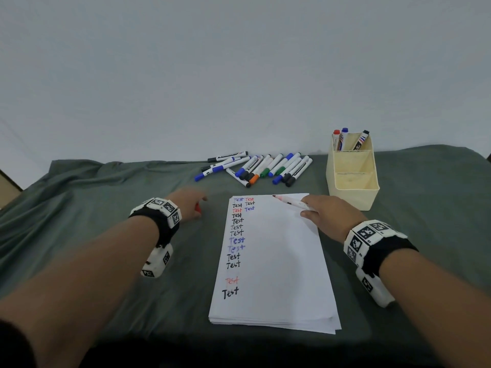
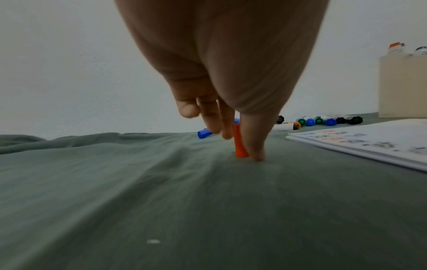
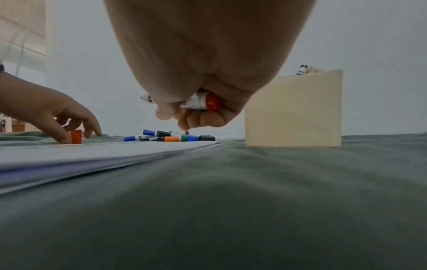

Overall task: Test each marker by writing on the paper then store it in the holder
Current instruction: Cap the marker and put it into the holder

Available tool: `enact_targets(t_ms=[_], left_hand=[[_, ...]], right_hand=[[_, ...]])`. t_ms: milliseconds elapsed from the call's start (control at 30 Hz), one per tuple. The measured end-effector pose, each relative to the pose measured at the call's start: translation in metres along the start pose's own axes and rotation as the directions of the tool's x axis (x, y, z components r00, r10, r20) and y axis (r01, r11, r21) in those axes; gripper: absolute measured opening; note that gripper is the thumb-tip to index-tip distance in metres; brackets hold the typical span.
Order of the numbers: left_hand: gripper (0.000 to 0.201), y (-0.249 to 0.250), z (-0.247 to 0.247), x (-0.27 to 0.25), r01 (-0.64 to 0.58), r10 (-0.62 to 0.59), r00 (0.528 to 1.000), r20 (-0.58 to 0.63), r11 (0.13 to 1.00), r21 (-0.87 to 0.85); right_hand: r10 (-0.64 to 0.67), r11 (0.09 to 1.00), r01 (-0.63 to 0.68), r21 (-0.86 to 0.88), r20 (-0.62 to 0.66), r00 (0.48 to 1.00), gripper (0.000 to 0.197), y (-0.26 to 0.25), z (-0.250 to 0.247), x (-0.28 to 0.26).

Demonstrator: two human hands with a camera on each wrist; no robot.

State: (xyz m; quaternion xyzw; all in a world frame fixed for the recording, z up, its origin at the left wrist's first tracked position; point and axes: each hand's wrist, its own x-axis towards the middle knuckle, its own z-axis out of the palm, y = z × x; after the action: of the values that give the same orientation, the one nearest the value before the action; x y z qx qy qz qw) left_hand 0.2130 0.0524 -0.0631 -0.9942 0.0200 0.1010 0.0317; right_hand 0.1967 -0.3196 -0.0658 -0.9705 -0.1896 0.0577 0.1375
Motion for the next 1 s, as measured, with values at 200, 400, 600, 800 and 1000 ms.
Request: enact_targets(t_ms=[200,400,600,800,1000], left_hand=[[0.069,0.012,0.008,-0.022,-0.106,0.134,0.949,-0.285,0.988,0.112],[0.107,0.049,0.030,-0.038,-0.240,0.246,0.966,0.084,0.968,-0.071],[0.115,0.056,0.043,-0.040,-0.214,0.232,0.948,0.219,0.971,-0.103],[0.116,0.058,0.046,-0.038,-0.209,0.220,0.942,0.254,0.975,-0.070],[0.117,0.058,0.050,-0.036,-0.200,0.211,0.946,0.245,0.977,-0.071]], right_hand=[[-0.015,0.999,0.017,0.048,-0.027,1.000,0.039,0.005,0.004,0.003],[-0.097,0.990,0.100,0.095,-0.034,0.995,0.061,0.004,0.003,0.002],[-0.123,0.973,0.138,0.183,-0.089,0.988,0.063,-0.001,0.002,0.004],[-0.018,0.412,0.115,0.904,-0.118,0.993,0.083,-0.041,0.005,0.020],[0.286,-0.064,0.008,0.998,0.011,0.958,0.021,-0.088,0.026,0.049]])
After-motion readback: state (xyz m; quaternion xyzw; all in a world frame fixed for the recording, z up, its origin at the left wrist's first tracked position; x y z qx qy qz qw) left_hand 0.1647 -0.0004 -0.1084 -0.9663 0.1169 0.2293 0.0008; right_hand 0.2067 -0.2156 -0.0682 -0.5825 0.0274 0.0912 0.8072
